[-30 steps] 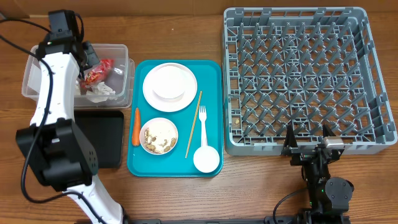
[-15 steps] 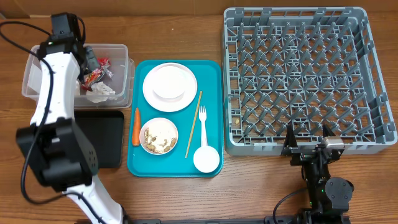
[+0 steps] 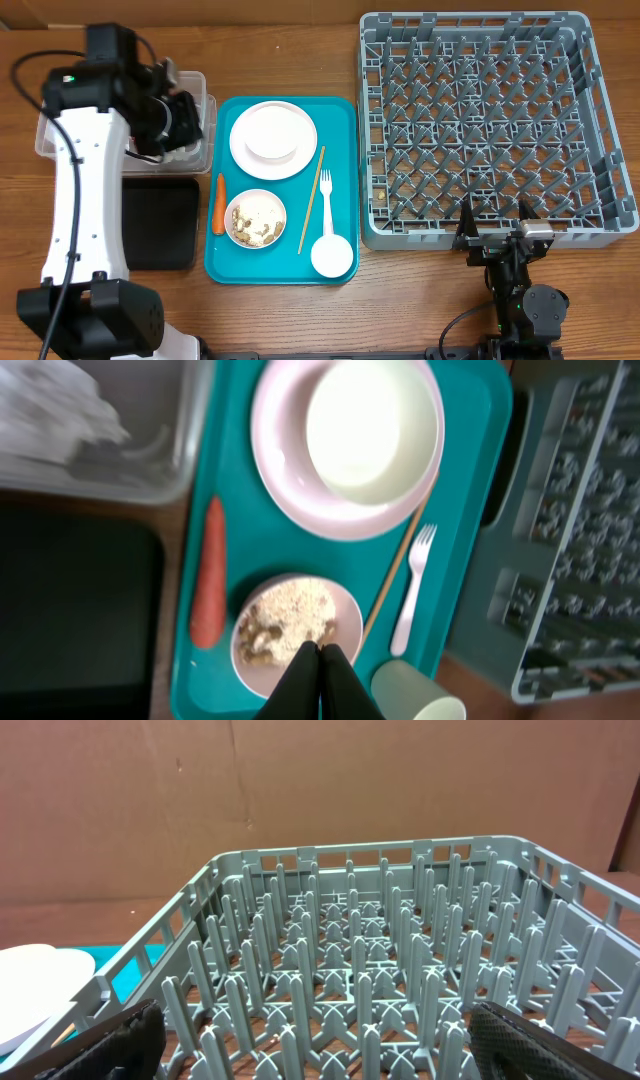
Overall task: Sort waste into correct bins and load items into the dishwasher
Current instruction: 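Move the left gripper right over the pink bowl of rice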
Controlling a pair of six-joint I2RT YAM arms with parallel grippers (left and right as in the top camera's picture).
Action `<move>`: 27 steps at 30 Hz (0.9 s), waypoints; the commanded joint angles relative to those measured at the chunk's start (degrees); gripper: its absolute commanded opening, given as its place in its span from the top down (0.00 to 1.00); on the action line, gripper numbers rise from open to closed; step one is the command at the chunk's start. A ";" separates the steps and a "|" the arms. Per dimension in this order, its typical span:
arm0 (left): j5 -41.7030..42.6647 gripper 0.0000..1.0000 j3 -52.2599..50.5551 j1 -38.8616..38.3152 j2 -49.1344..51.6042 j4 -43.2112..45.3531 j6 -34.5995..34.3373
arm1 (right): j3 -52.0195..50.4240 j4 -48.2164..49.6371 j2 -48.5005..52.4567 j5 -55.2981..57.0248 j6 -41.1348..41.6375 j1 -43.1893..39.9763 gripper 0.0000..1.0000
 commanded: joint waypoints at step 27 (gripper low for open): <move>-23.32 0.96 -22.27 -18.05 0.79 4.48 -17.07 | -0.61 0.17 -0.61 0.72 -0.22 -0.28 0.00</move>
